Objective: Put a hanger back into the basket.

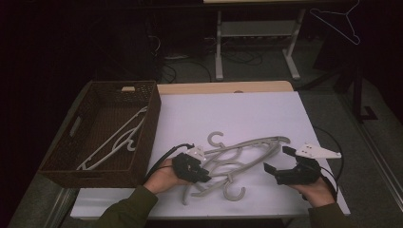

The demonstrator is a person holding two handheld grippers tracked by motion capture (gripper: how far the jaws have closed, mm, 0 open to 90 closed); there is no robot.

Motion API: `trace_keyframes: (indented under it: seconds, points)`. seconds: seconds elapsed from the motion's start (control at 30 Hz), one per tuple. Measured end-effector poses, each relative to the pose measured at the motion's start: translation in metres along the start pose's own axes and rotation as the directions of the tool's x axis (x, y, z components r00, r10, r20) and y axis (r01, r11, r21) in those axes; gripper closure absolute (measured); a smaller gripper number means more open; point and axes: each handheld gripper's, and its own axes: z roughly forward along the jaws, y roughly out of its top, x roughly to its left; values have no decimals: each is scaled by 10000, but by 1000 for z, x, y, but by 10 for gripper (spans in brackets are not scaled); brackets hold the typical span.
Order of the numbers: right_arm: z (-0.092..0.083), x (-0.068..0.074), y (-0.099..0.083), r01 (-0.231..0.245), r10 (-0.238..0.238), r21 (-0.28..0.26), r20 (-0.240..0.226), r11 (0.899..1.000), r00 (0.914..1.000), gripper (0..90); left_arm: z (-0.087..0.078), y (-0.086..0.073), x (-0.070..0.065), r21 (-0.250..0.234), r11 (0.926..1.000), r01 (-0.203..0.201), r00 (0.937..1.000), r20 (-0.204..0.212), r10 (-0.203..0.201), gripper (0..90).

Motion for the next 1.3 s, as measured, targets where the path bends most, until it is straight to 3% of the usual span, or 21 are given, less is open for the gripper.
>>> trace_keyframes:
  seconds: [0.43,0.67,0.97,1.3]
  points:
    - [-2,-1,0,-57,57,-62,35,10000,10000,14,-1,7,-6,119,9992,-372,9990,254,369,800]
    - [-3,-1,0,-98,99,-114,82,9999,9999,14,-9,11,-10,-249,9991,-335,9990,278,342,808]
    - [-6,-3,0,-204,206,-151,143,9997,9997,14,-25,14,-10,-866,9962,39,10000,40,-35,815]
    - [-8,-4,0,-265,271,-297,228,9992,9994,14,-53,26,-6,-1697,9840,547,9981,-175,-585,816]
